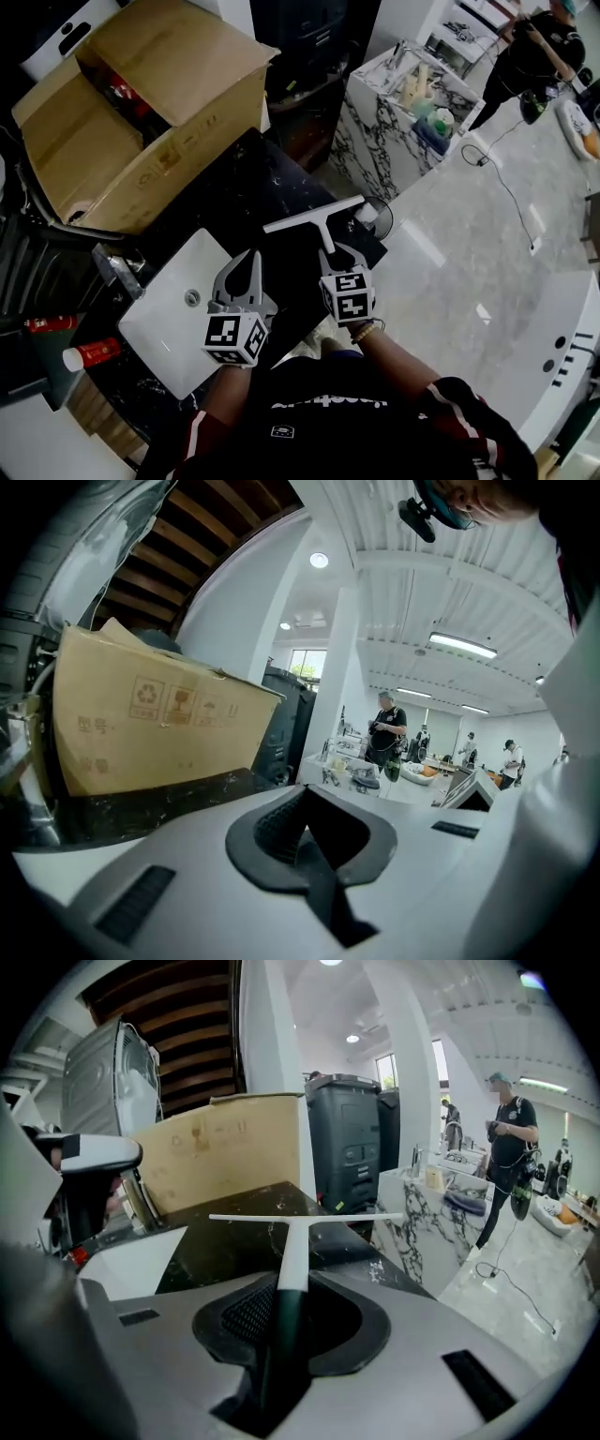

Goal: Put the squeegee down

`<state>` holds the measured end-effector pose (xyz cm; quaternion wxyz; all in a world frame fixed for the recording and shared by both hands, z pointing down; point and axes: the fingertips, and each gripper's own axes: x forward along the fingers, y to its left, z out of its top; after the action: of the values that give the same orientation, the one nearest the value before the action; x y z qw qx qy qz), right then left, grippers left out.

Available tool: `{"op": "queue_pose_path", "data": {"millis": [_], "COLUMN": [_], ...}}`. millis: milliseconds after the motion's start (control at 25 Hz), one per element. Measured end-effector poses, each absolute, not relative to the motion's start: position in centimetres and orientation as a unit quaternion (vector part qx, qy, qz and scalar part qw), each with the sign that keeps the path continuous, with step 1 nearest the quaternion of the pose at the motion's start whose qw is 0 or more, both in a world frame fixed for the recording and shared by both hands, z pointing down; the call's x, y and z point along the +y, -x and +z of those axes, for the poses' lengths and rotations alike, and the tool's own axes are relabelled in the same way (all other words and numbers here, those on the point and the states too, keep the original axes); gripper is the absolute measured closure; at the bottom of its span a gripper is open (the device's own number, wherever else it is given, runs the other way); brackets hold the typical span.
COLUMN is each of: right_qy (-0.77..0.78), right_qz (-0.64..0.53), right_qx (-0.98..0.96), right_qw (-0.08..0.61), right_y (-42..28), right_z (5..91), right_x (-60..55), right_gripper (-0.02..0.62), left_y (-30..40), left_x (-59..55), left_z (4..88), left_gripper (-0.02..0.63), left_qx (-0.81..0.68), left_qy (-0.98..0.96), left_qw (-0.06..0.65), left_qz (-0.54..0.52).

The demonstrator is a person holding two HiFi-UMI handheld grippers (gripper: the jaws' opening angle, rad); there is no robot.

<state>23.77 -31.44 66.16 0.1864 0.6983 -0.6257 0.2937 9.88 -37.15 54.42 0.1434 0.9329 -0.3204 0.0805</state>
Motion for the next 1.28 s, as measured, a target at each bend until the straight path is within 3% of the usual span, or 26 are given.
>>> {"op": "queue_pose_path", "data": {"millis": [320,560,760,880,1280], "right_qy": [-0.697,-0.703,-0.623,-0.55,-0.454], "right_qz": [0.287,0.186,0.088,0.055,0.04], "right_qx": [-0.624,-0.672,-0.777,-0.833,-0.89], "right_qw": [0.208,0.137,0.023,-0.021,-0.028], "right_y": [-25.0,-24.4,-17.8,-12.3,-1.4], "right_z": [67.3,57.0,44.0,38.5,34.3], "right_x": [-32.4,-34.9,-36.5,-36.7,-32.7], "right_gripper": [0.447,0.448,0.533,0.551,0.558], "left_y": [-7.3,-1.7,6.9,11.8,18.8], "left_x": [-38.0,-38.7,-37.9,-36.3,-30.4], "left_z": [53.6,49.1,41.1,36.3,33.5], "left_gripper": [0.592,0.592,0.592,0.592,0.592], "left_qx": [-0.354,-0.414,-0.485,-0.53,-0.58], "left_qy": [-0.92,-0.902,-0.873,-0.846,-0.812], "left_qw": [0.149,0.114,0.049,0.006,-0.019], "left_qz": [0.073,0.033,-0.021,-0.055,-0.058]}}
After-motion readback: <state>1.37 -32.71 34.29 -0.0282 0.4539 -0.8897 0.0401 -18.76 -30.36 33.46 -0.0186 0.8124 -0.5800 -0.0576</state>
